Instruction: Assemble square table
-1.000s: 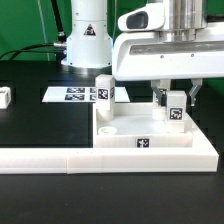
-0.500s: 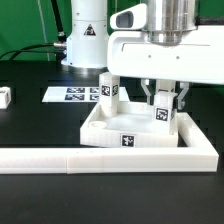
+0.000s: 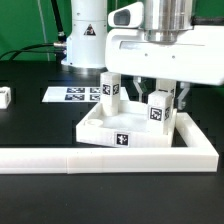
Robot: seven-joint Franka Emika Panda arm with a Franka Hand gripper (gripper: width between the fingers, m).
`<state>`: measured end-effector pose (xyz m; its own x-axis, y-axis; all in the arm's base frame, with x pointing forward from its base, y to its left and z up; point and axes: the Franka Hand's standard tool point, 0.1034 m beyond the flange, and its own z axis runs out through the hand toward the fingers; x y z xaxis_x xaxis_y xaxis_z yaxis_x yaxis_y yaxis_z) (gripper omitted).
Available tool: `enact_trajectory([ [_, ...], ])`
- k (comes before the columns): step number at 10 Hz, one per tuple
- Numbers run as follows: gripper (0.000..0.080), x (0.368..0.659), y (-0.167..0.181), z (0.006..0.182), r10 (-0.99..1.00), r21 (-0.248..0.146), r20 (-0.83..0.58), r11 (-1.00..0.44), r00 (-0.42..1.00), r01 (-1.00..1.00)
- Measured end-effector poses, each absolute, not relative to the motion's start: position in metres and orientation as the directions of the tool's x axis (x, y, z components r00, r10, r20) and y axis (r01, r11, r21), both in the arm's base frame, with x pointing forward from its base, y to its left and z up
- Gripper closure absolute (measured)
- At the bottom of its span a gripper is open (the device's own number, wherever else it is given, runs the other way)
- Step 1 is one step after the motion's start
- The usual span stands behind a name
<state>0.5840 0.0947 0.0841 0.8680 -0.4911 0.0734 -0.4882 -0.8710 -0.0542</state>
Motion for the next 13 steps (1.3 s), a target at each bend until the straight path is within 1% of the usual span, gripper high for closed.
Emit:
enact_trajectory([
  [1,0.0193,0.583,0.088,0.093,-0.410,-0.051,0.079,-0.912,0.909,-0.407],
  [2,0.0159,0.582,0.081,0.098,-0.345,-0.046,0.079,-0.939,0.935,-0.342],
  [3,0.0159,0.581,0.076,0.101,-0.265,-0.038,0.074,-0.964,0.961,-0.263],
  [4,0.0151,0.575,0.067,0.102,-0.168,-0.024,0.041,-0.986,0.985,-0.167],
  [6,0.0150,0.567,0.051,0.102,-0.077,-0.018,-0.038,-0.997,0.996,-0.078],
  [7,0.0150,0.570,0.043,0.107,-0.073,-0.020,-0.047,-0.997,0.996,-0.074],
  [11,0.0150,0.569,0.043,0.105,-0.077,-0.019,-0.045,-0.997,0.996,-0.078],
  [12,0.0150,0.568,0.038,0.104,-0.057,-0.021,-0.046,-0.998,0.997,-0.058],
  [13,0.0150,0.561,0.019,0.102,-0.026,-0.032,-0.038,-0.999,0.999,-0.027],
])
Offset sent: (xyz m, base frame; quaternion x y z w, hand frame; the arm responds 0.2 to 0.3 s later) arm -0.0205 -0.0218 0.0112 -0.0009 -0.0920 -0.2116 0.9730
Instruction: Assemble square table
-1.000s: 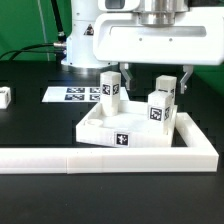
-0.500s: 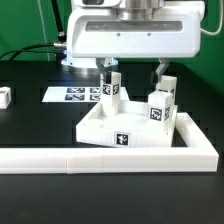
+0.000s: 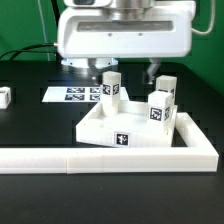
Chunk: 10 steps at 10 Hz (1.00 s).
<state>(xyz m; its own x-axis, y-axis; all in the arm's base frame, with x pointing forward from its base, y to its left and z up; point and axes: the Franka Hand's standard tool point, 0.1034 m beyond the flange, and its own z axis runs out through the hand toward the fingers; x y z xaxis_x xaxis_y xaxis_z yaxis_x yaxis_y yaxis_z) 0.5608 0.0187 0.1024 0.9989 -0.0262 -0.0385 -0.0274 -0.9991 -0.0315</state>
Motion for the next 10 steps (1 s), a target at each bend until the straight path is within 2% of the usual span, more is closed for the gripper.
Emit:
enact_trajectory([
  [1,0.0150,0.550,-0.003,0.097,-0.026,-0.035,-0.037,-0.999,0.999,-0.027],
  [3,0.0150,0.548,-0.009,0.094,-0.026,-0.034,-0.042,-0.999,0.999,-0.028],
  [8,0.0150,0.545,-0.048,0.093,-0.070,-0.021,-0.045,-0.997,0.997,-0.071],
  [10,0.0150,0.535,-0.076,0.090,-0.085,-0.005,-0.055,-0.996,0.995,-0.085],
])
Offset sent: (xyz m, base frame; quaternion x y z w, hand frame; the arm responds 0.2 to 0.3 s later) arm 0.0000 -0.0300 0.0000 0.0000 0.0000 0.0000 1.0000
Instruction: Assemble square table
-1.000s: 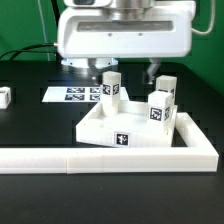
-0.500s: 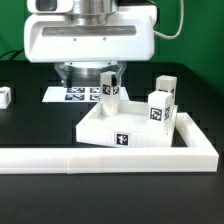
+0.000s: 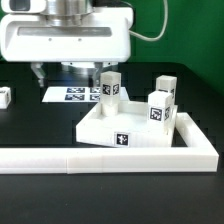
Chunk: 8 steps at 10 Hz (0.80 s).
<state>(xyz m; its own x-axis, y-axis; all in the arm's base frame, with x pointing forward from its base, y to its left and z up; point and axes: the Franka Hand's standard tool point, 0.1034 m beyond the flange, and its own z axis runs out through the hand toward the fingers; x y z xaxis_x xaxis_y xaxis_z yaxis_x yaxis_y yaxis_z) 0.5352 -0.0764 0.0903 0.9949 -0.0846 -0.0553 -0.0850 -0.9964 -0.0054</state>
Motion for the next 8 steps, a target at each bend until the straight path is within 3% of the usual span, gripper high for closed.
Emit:
enact_trajectory([
  [4,0.0150,0.518,-0.133,0.088,-0.070,0.005,-0.067,-0.998,0.995,-0.070],
  [8,0.0150,0.513,-0.157,0.087,-0.090,0.011,-0.067,-0.996,0.994,-0.090],
])
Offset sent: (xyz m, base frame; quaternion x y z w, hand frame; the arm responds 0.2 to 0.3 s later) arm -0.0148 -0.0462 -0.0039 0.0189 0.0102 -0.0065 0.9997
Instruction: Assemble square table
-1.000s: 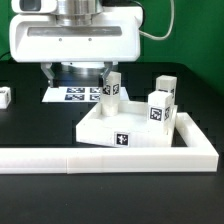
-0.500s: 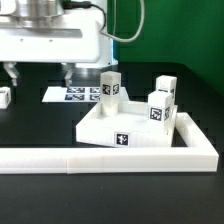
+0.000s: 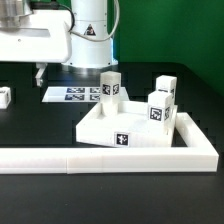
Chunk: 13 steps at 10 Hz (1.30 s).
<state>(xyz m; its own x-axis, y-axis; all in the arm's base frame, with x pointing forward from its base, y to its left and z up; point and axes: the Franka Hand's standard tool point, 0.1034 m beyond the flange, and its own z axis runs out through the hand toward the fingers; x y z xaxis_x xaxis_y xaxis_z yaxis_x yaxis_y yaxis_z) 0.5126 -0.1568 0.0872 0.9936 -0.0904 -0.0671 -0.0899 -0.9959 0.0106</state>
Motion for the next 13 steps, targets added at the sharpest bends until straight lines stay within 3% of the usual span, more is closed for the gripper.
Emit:
enact_trajectory([
  [7,0.0150,0.472,-0.205,0.070,-0.030,0.019,-0.096,-0.999,0.995,-0.028],
  [10,0.0150,0.469,-0.203,0.069,-0.023,0.016,-0.100,-1.000,0.995,-0.022],
  [13,0.0150,0.433,-0.207,0.054,-0.053,0.033,-0.101,-0.998,0.993,-0.050],
])
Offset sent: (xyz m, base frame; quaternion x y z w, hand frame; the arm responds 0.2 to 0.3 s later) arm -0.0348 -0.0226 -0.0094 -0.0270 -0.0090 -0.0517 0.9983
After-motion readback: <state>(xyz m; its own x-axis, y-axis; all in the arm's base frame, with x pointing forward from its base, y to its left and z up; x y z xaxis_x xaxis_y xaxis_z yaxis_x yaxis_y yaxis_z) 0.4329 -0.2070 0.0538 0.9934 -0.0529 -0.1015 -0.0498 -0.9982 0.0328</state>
